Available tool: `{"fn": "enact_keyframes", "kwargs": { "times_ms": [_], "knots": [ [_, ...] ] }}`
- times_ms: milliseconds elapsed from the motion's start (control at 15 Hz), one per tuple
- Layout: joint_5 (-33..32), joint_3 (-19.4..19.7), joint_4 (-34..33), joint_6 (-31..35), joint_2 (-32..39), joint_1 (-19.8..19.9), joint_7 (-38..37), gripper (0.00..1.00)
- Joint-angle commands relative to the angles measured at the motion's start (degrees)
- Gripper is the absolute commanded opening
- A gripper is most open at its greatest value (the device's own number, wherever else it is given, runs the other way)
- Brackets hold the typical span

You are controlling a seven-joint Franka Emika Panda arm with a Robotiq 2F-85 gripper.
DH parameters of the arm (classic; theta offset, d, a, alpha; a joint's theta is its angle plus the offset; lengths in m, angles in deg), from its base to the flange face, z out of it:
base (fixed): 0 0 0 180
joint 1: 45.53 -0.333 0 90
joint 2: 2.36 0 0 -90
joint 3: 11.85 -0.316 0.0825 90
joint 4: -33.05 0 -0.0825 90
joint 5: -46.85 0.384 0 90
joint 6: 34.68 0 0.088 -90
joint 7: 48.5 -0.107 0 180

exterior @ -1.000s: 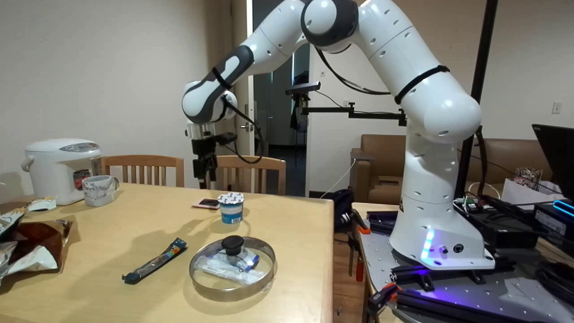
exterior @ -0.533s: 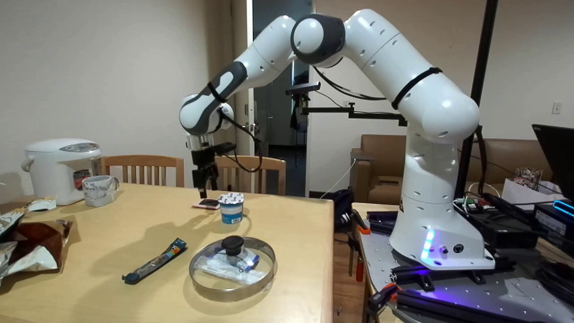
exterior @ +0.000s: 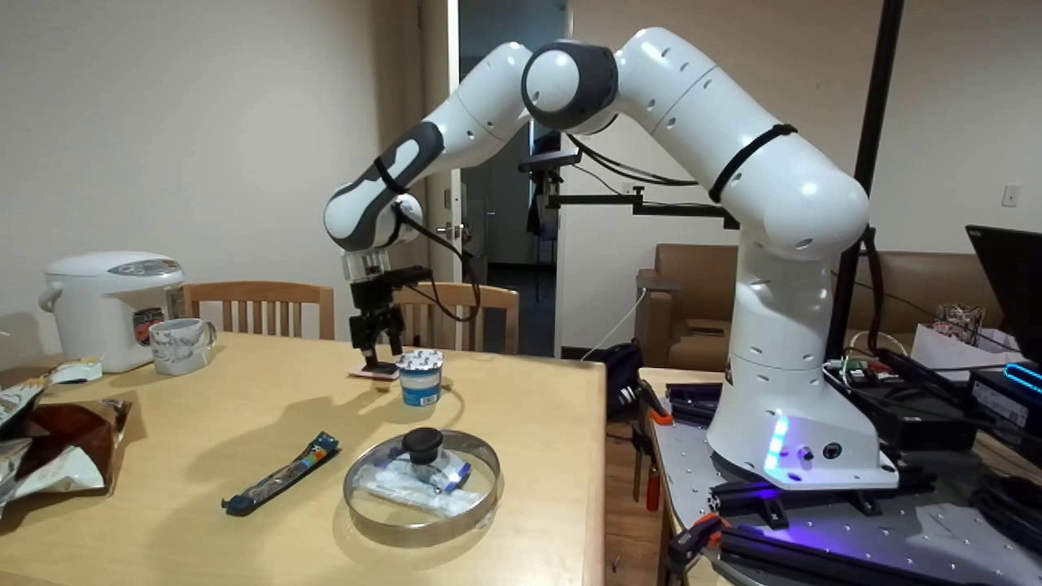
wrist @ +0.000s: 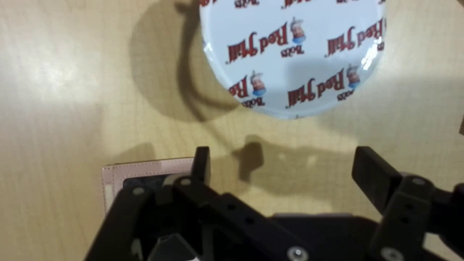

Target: Push the blue cup backwards

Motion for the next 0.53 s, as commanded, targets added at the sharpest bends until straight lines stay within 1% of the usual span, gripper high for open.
{"fn": "enact_keyframes", "kwargs": {
  "times_ms": [0, 467],
  "knots": [
    [1.44, -0.81, -0.87, -1.44, 0.93, 0.90, -1.71, 1.00],
    [1.02, -0.36, -0.45, -2.12, 0.86, 0.81, -2.61, 1.00]
  ]
}}
